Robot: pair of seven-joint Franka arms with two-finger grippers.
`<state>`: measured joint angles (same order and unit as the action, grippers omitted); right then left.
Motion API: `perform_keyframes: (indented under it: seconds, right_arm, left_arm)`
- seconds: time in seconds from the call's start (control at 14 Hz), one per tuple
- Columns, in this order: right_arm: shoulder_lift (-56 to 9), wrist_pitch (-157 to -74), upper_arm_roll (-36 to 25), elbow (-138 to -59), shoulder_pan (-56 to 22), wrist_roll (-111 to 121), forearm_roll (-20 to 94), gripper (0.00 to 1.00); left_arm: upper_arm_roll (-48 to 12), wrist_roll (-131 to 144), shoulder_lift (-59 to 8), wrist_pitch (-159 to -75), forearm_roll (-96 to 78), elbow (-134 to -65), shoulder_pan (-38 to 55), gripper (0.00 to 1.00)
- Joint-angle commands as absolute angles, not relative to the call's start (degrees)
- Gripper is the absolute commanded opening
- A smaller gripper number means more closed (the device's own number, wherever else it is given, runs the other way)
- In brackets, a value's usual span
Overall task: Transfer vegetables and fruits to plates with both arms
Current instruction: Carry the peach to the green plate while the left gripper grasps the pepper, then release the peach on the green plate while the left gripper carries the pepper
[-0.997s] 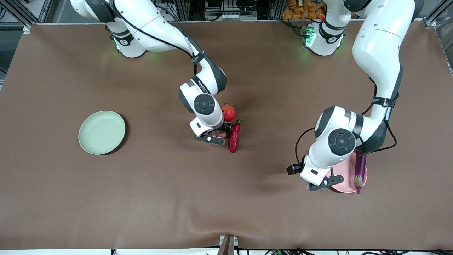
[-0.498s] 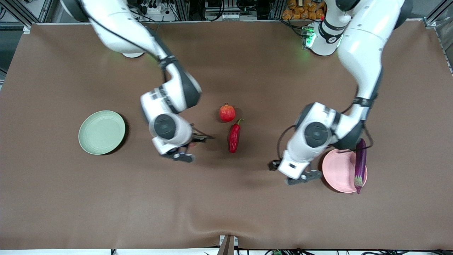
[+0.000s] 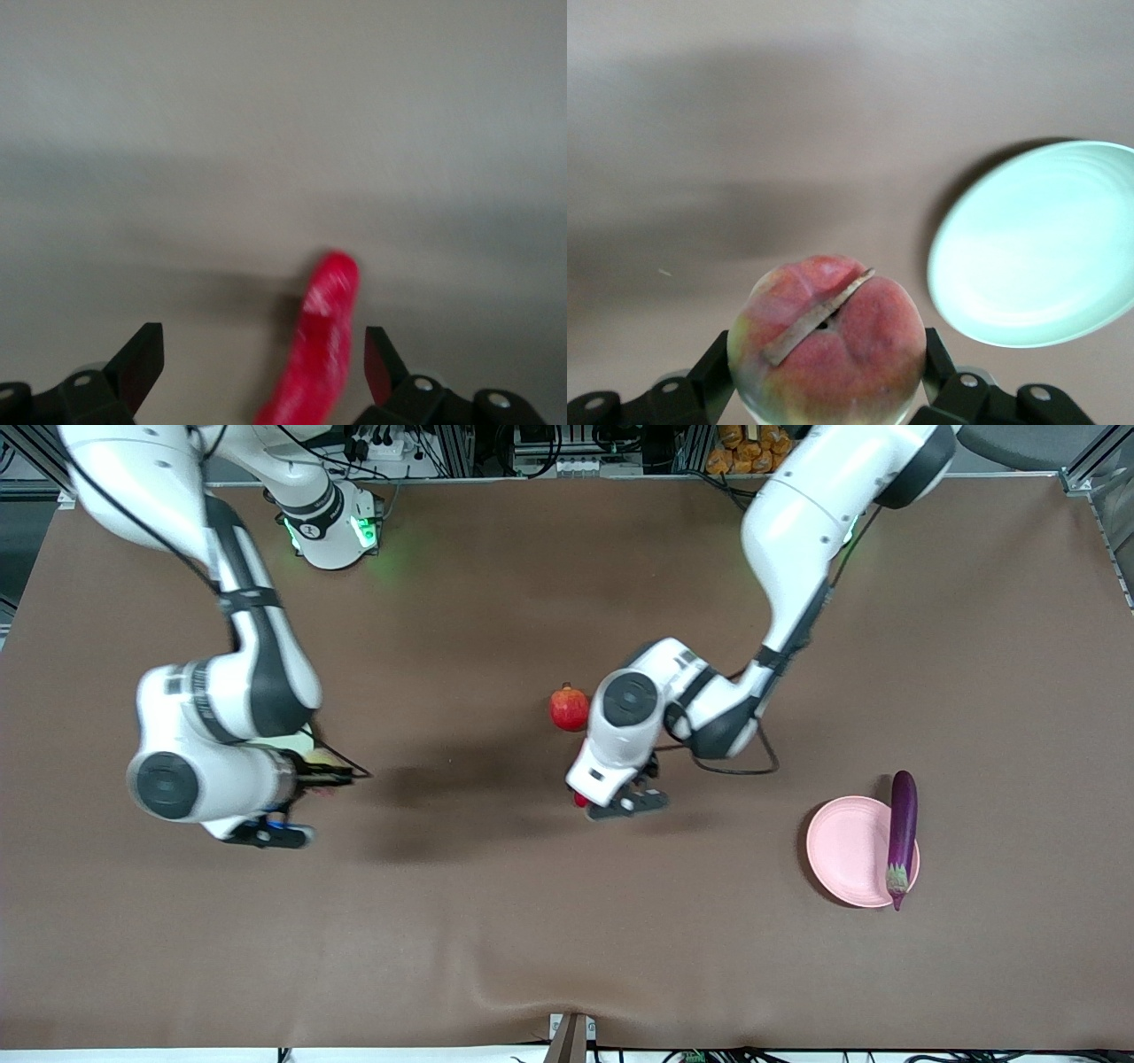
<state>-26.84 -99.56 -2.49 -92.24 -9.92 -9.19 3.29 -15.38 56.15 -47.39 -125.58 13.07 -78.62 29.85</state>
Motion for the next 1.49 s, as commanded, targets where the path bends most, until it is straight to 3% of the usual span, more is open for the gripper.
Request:
perform_keyframes:
  seconds: [0.0,0.21,0.28,0.36,0.43,0.78,0.85,0.93,1.14,1.42]
  right_arm:
    - [-15.67,-111.92,-1.14,-111.83,-6.52,-2.48,1.23,0.0]
    - [-15.38,-119.51,-1.23,-117.85,-0.55,5.68,0.09,0.0]
    - [-15.9,-122.4,-1.14,-119.25,2.52,8.93,0.09,0.0]
    - [-16.78,-126.35,-1.06,-121.01,4.72,11.49,0.09,0.0]
    - [-18.01,-128.74,-1.05,-121.46,5.88,12.99,0.17,0.0]
    - [-23.37,-133.94,-0.88,-120.85,9.93,15.56,1.14,0.0]
    - [-24.07,-134.9,-0.88,-120.59,9.84,15.56,1.14,0.44]
    - [-24.52,-135.7,-0.88,-120.59,9.93,15.56,1.14,0.99]
    - [-23.65,-131.08,-0.7,-118.31,9.15,15.47,1.14,1.0]
    - [-23.11,-112.44,-0.44,-104.79,4.06,9.7,1.32,1.0]
  left_arm:
    - [-14.33,58.53,-50.7,-125.68,13.18,-78.05,32.51,1.0]
    - [-12.4,59.67,-52.29,-125.68,13.18,-78.05,35.06,1.0]
    - [-12.39,60.63,-52.38,-125.51,13.18,-78.05,35.24,0.69]
    - [-12.39,61.34,-52.64,-125.07,13.27,-78.13,35.42,0.26]
    - [-12.31,61.78,-52.73,-124.46,13.27,-78.13,36.29,0.0]
    - [-12.3,62.05,-50.9,-117.61,13.18,-77.87,36.04,0.0]
    - [-12.3,62.05,-49.93,-117.08,13.1,-77.78,35.51,0.0]
    - [-12.22,62.14,-48.79,-116.72,13.1,-77.7,34.9,0.0]
    - [-12.3,62.4,-44.31,-116.63,13.01,-77.52,28.59,0.0]
    - [-12.39,62.32,-39.47,-116.72,13.18,-77.61,16.91,0.0]
